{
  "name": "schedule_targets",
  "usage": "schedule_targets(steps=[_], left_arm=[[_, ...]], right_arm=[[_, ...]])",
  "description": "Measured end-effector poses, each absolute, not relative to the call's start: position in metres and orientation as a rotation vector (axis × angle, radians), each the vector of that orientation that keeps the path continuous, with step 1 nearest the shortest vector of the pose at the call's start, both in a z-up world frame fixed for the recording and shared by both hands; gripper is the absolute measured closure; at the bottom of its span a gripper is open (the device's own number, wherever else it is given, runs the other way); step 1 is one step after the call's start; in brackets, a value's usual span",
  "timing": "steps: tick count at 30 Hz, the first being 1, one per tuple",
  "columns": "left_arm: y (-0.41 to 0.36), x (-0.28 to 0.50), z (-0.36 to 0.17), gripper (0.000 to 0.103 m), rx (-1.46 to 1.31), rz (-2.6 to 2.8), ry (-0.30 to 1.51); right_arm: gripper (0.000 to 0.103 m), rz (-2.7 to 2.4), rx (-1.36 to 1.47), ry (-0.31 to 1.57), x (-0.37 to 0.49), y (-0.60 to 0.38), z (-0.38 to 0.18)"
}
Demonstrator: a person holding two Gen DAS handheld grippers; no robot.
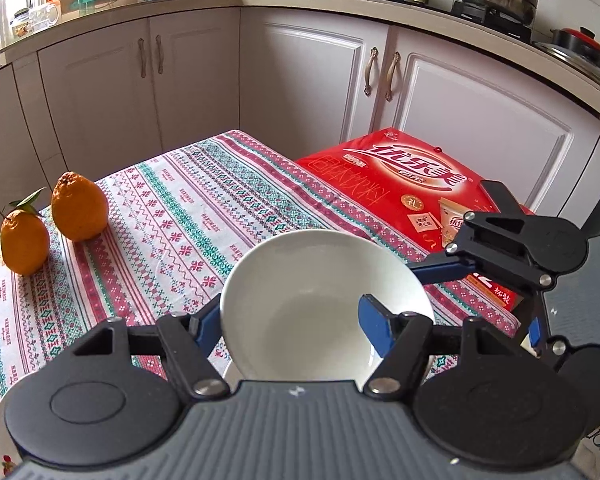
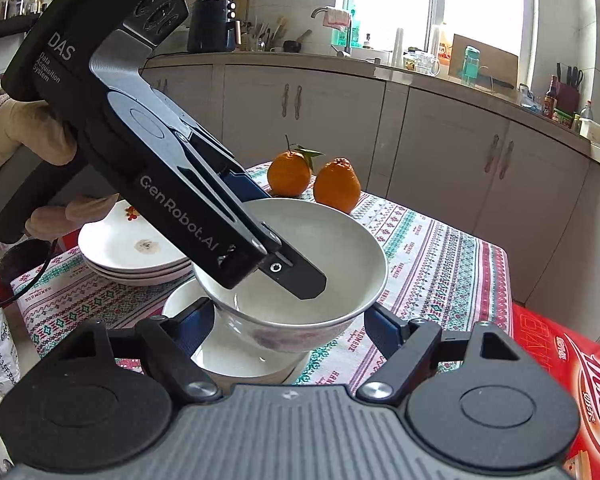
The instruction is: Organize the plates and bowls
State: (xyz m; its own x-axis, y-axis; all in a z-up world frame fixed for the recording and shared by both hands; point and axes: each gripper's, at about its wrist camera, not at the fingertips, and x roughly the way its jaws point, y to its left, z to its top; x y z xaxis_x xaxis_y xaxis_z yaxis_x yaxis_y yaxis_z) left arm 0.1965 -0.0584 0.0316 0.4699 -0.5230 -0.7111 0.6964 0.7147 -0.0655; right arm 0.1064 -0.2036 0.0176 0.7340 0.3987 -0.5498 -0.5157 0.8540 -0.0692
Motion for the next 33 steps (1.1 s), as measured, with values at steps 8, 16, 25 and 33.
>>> schedule_targets(steps=[8, 16, 25, 33], left_arm=[[-0.045, 0.193, 0.017, 0.034, 0.225, -0.737, 0.813], [-0.039, 0.193, 0.007, 0.034, 0.212, -0.734, 0.835], [-0.038, 0.194, 0.001, 0.034, 0.205, -0.737, 0.848], [-0.037, 0.194, -0.002, 0.034, 0.198, -0.737, 0.847]], right_arm=[[0.018, 0.542, -0.189, 0.598, 0.108, -0.194, 0.007], [0.018, 0.557, -0.174, 0.632, 0.109, -0.189, 0.000], [0.018, 0.577, -0.137, 0.653, 0.112, -0.192, -0.002], [0.017, 0.578, -0.128, 0.657, 0.113, -0.193, -0.004]])
